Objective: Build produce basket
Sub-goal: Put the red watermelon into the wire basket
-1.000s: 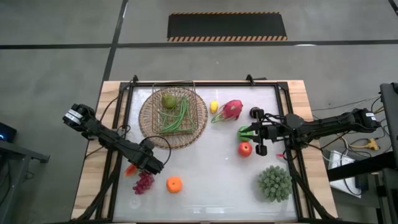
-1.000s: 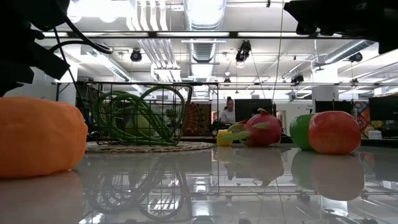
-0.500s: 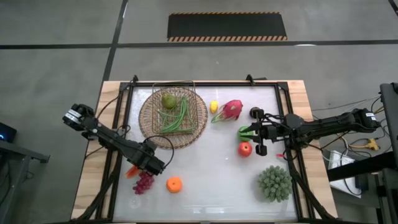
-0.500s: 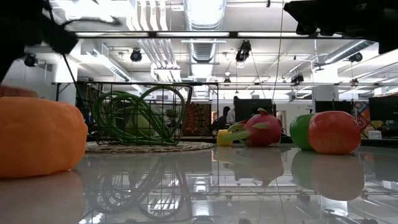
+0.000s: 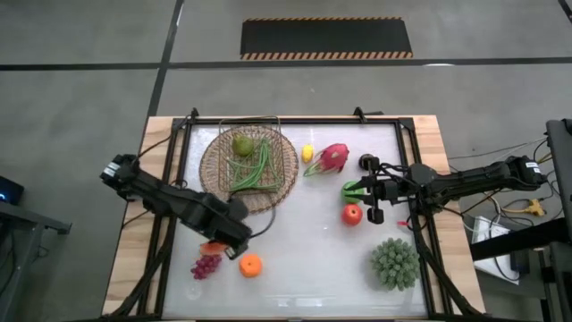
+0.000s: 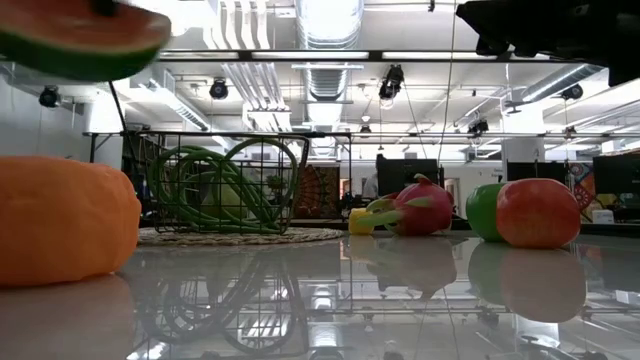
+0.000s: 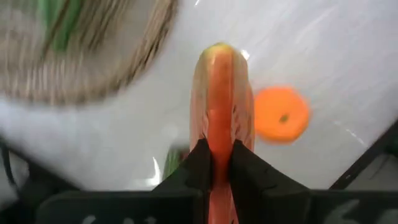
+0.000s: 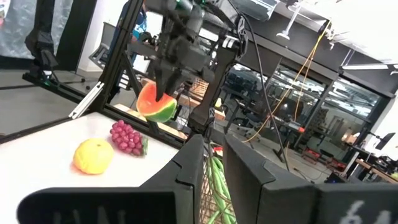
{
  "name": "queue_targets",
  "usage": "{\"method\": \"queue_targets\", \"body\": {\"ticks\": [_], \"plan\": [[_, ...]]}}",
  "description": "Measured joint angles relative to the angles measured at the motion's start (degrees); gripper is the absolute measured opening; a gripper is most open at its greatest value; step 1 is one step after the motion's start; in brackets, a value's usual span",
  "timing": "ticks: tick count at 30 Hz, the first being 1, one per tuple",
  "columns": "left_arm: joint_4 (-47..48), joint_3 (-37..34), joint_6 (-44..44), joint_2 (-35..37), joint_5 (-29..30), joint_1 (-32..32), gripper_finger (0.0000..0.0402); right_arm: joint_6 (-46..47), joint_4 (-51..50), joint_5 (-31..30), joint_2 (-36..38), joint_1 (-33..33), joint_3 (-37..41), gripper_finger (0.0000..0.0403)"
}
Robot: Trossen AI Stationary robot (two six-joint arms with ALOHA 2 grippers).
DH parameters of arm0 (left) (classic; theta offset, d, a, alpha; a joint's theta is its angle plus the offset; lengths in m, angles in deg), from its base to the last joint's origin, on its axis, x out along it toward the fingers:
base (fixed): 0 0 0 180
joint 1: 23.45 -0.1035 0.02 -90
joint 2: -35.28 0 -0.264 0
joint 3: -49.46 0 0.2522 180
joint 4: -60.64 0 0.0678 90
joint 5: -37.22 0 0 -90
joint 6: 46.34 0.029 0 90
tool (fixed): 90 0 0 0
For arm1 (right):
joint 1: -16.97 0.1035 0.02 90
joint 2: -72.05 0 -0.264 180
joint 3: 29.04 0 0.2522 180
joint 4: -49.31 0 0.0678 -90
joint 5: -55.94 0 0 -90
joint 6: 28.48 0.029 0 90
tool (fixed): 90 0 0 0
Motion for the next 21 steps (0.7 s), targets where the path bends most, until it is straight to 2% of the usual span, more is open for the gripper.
{"method": "queue_targets", "body": {"ticks": [5,11,19,21], "plan": [[0.0,9.7,20.8,-5.1,2.5,-4.1,0.0019,0.1,-0.5,0.0,0.0,0.0,-0.1,0.0052],[0.1,17.1,41.3,-7.6,5.6,-11.6,0.0019,0.1,-0.9,0.0,0.0,0.0,0.0,0.0052],[0.0,21.8,55.3,-7.9,7.7,-23.6,0.0019,-0.4,-1.3,0.0,0.0,0.0,0.0,0.0052],[-0.1,22.1,58.1,-7.9,9.8,-26.2,0.0019,-0.4,-1.3,0.0,0.0,0.0,0.0,0.0052]]}}
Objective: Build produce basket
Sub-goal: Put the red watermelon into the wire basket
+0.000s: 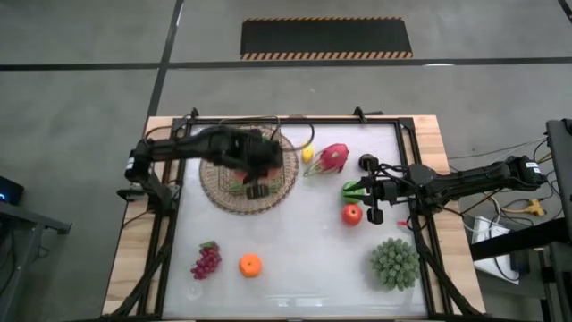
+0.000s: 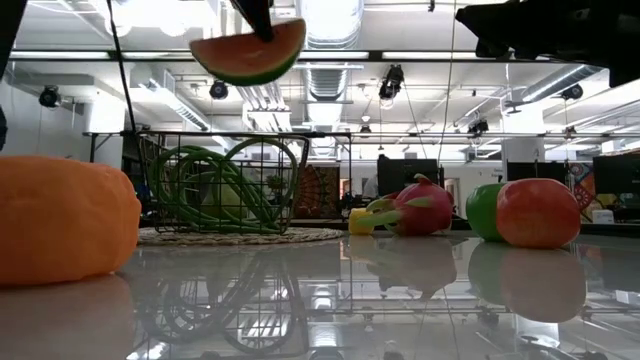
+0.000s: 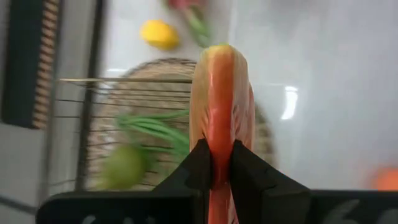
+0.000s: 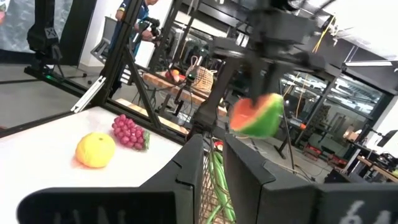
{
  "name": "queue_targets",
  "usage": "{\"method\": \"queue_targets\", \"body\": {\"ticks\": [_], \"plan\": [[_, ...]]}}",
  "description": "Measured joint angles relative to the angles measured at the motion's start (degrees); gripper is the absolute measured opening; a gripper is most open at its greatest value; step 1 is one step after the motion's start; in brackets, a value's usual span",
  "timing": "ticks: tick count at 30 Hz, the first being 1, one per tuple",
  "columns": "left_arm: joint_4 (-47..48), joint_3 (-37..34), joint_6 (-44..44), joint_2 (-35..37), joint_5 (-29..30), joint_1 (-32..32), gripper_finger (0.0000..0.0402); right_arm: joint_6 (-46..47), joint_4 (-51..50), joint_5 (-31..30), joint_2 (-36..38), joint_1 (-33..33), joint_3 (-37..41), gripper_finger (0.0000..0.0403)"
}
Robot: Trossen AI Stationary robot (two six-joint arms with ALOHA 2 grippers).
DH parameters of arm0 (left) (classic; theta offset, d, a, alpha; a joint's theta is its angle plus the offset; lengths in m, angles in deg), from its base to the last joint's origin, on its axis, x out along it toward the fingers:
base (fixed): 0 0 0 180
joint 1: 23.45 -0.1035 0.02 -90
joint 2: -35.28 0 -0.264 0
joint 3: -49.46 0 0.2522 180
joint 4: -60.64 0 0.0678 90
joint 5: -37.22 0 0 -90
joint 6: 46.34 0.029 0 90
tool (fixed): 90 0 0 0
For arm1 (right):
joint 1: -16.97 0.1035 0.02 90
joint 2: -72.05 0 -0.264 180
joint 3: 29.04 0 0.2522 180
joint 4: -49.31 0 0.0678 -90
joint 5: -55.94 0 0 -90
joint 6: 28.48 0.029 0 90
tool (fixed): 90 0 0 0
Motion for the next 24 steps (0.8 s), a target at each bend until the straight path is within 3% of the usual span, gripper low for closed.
{"method": "queue_targets", "body": {"ticks": [5,15,24], "plan": [[-0.8,-1.1,6.1,0.0,2.5,-6.4,0.0019,0.0,0.0,0.0,0.0,0.0,0.0,0.0052],[-4.5,-2.6,16.8,-0.6,1.5,-13.5,0.0019,0.2,-0.7,0.0,0.0,0.0,-0.1,0.0052],[-8.8,-9.7,19.0,-0.6,-0.5,-18.1,0.0019,0.6,-1.3,0.0,0.0,0.0,-0.2,0.0052]]}}
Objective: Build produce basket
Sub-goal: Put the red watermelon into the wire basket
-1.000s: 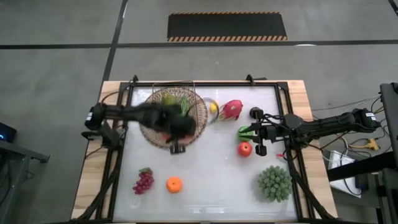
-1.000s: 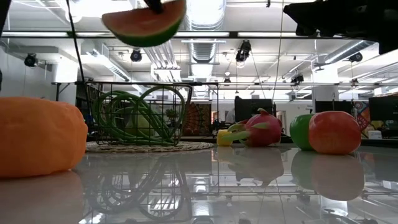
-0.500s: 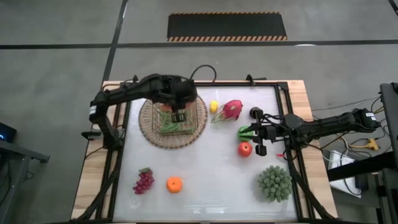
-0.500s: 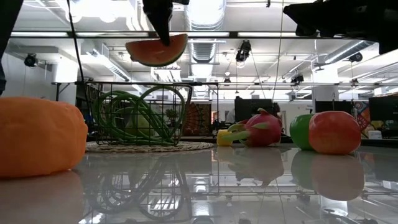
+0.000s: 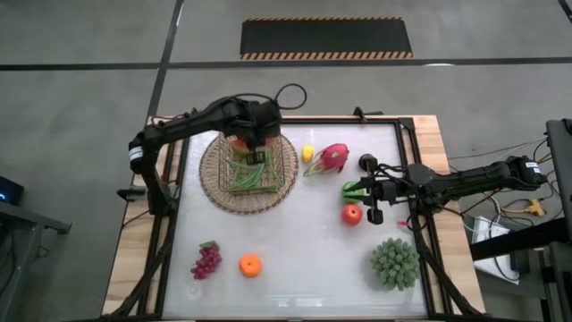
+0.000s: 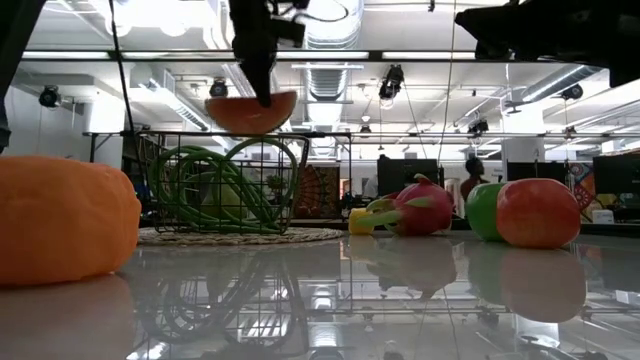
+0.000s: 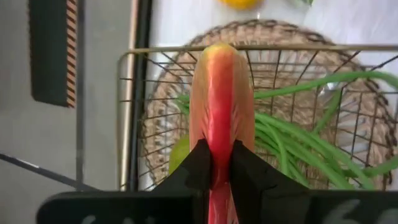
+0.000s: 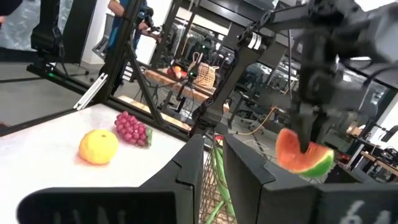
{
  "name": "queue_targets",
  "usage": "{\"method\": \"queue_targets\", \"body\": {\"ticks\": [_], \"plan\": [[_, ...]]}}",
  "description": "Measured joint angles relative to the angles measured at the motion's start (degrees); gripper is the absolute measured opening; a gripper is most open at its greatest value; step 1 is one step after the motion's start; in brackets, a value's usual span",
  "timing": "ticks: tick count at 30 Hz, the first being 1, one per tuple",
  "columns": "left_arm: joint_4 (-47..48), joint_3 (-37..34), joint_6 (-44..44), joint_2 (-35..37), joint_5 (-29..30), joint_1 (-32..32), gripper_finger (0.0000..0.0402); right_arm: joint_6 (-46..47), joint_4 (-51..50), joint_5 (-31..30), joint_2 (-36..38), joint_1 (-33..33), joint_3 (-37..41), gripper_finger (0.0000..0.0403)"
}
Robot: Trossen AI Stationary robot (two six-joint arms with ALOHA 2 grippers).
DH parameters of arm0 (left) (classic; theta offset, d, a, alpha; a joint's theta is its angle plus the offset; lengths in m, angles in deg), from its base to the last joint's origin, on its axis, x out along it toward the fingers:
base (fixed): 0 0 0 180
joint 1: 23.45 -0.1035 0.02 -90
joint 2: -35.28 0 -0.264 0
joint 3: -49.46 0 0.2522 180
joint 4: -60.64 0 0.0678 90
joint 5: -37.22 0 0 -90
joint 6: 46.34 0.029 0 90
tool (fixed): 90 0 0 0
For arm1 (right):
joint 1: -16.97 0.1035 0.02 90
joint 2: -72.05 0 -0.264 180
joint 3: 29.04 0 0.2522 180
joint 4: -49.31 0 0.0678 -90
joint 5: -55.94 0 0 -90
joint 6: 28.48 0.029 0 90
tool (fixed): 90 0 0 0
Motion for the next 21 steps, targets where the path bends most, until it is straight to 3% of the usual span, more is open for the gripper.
{"method": "queue_targets", "body": {"ticks": [12,21], "plan": [[-13.1,-19.7,3.5,0.0,1.4,-3.1,0.0019,0.0,0.0,0.0,0.0,0.0,0.0,0.0052],[-17.3,-27.0,3.5,0.0,-1.6,-3.6,0.0019,0.0,-0.1,0.0,0.0,0.0,0.0,0.0052]]}}
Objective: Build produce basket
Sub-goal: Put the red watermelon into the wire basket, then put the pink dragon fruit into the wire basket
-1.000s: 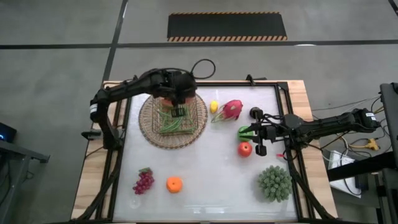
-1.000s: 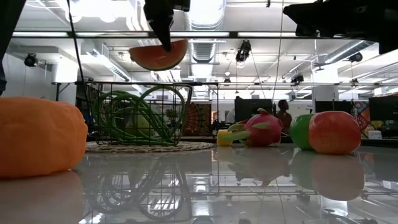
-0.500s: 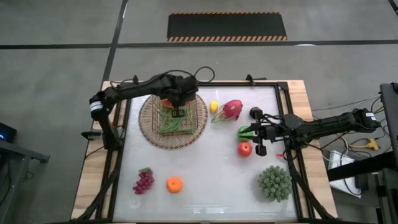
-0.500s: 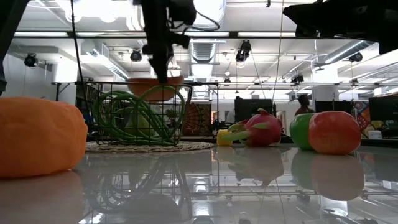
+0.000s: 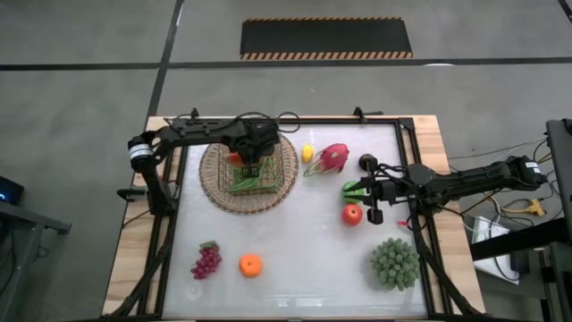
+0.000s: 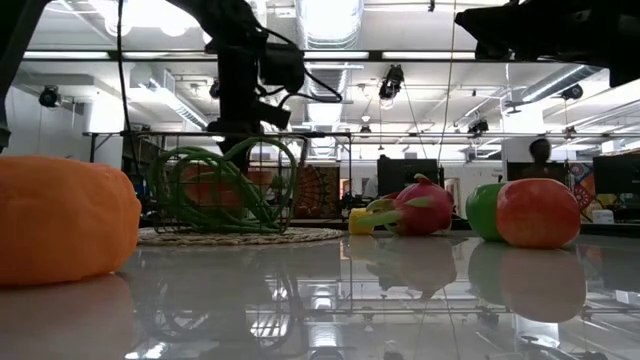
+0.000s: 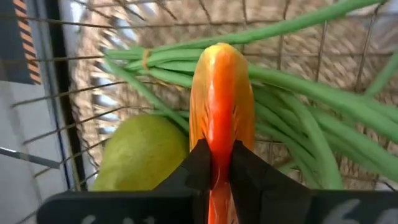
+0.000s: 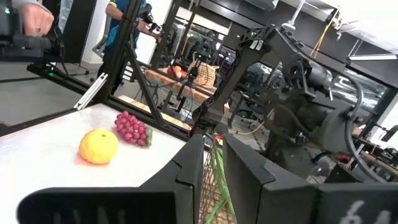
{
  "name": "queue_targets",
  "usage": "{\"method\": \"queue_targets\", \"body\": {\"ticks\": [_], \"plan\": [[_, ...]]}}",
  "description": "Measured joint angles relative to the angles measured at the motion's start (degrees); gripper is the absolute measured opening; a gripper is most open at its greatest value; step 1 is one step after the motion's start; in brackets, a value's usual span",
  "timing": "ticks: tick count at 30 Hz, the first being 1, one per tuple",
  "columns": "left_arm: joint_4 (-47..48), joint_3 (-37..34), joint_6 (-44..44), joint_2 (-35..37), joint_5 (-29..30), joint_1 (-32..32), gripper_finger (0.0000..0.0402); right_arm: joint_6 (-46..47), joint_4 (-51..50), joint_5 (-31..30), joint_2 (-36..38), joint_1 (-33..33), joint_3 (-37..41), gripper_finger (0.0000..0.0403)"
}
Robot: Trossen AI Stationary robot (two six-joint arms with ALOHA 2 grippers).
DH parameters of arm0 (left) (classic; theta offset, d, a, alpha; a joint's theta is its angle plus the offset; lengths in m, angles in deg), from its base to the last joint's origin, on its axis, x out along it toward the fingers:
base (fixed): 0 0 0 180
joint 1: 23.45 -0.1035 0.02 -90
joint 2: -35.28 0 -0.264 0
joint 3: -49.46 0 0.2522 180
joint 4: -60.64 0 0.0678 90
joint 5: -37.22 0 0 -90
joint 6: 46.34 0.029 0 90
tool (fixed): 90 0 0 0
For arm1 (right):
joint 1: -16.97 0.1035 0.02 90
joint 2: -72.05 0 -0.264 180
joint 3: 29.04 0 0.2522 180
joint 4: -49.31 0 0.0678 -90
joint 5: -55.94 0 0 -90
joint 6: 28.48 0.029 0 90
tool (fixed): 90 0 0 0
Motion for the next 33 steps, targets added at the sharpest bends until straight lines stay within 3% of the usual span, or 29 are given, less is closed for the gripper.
{"method": "queue_targets", "body": {"ticks": [7,23,33], "plan": [[-1.6,-2.4,0.1,0.0,0.0,0.0,0.0034,0.0,0.0,0.0,0.0,0.0,0.0,0.0052],[-2.9,-2.9,1.8,0.6,0.2,0.1,0.0125,0.5,0.0,0.0,0.0,0.0,0.0,0.0052],[-1.7,0.4,1.4,4.5,0.4,1.8,0.0132,0.5,-0.1,0.0,0.0,0.0,0.0,0.0052]]}}
